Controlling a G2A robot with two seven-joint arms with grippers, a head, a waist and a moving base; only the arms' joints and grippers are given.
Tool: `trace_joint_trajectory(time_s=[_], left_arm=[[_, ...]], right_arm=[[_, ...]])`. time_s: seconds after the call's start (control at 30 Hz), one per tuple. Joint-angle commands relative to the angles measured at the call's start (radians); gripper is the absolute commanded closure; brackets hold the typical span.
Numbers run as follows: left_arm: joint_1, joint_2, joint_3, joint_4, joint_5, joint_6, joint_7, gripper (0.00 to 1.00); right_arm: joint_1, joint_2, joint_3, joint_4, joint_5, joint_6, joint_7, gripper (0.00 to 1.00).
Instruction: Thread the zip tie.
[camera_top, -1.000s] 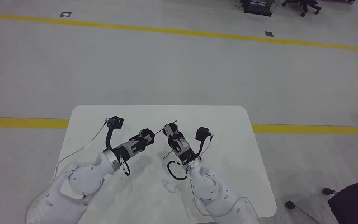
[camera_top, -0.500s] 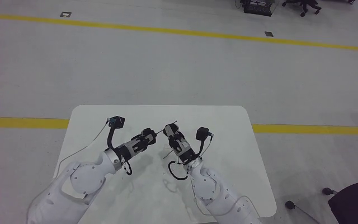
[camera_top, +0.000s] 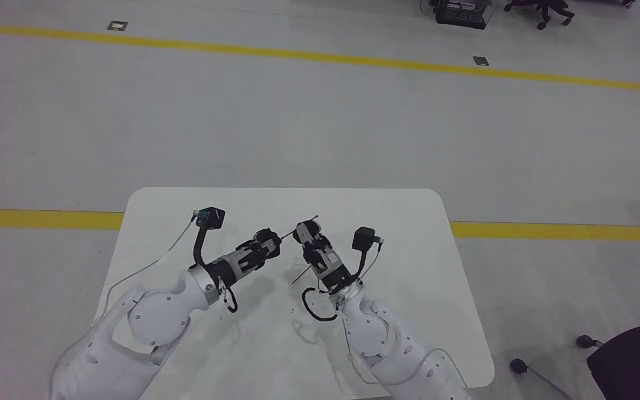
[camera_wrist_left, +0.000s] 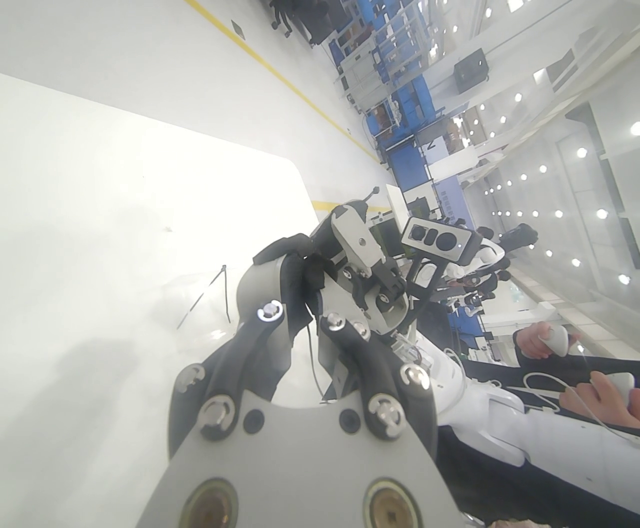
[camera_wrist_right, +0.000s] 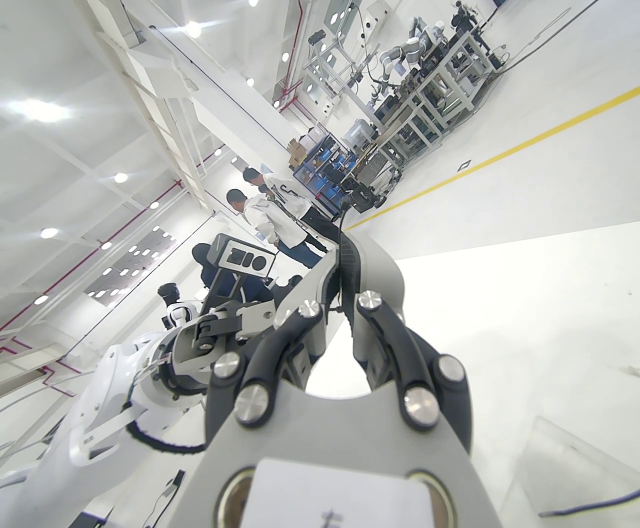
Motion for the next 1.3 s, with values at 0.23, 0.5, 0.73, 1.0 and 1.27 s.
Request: trace_joint_trajectory(time_s=[0.23,0.5,0.73,1.0,1.27], left_arm=[[-0.005,0.001,0.006,0.004,-0.010,-0.002,-0.003,1.00],[-0.006,0.003,0.008,0.004,-0.017,-0.004,-0.001,1.00],[-0.008,0.005,0.009,0.005,-0.025,-0.008,-0.002,1.00],[-0.014,0.006,0.010,0.011,-0.028,-0.007,-0.005,1.00],[-0.018,0.011,0.009,0.010,0.017,0.010,-0.012,1.00]], right_arm=[[0.012,0.009,-0.019,0.005,0.013,0.000,-0.003,1.00],[0.023,0.015,-0.035,0.007,0.020,0.000,-0.009,1.00],[0.032,0.020,-0.051,0.011,0.026,0.000,-0.005,1.00],[0.038,0.025,-0.058,0.014,0.045,0.000,-0.026,1.00],[0.041,0.031,-0.059,0.014,0.025,0.000,-0.065,1.00]])
